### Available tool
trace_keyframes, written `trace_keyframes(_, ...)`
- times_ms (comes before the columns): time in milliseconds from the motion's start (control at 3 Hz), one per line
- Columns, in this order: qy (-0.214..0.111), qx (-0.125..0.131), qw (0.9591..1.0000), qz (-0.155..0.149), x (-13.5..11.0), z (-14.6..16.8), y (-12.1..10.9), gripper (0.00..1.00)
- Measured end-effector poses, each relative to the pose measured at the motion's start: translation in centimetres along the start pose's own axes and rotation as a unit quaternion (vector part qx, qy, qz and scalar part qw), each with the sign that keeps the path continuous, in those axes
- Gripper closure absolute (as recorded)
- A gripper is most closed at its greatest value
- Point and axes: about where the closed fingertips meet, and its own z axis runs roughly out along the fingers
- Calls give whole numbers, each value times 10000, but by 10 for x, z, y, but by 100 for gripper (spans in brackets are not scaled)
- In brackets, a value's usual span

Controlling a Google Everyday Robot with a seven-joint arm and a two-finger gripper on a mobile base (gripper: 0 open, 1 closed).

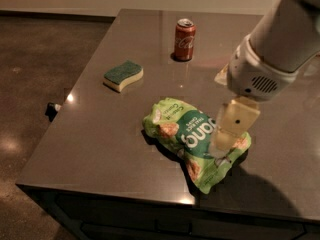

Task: Move green rice chip bag near coke can

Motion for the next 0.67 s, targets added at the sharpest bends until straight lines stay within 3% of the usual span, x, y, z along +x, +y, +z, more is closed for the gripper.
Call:
trace_keyframes(333, -155, -82, 9997, 190, -24, 24, 9, 0)
trace_keyframes(667, -240, 98, 9989, 390, -38, 48, 8, 0)
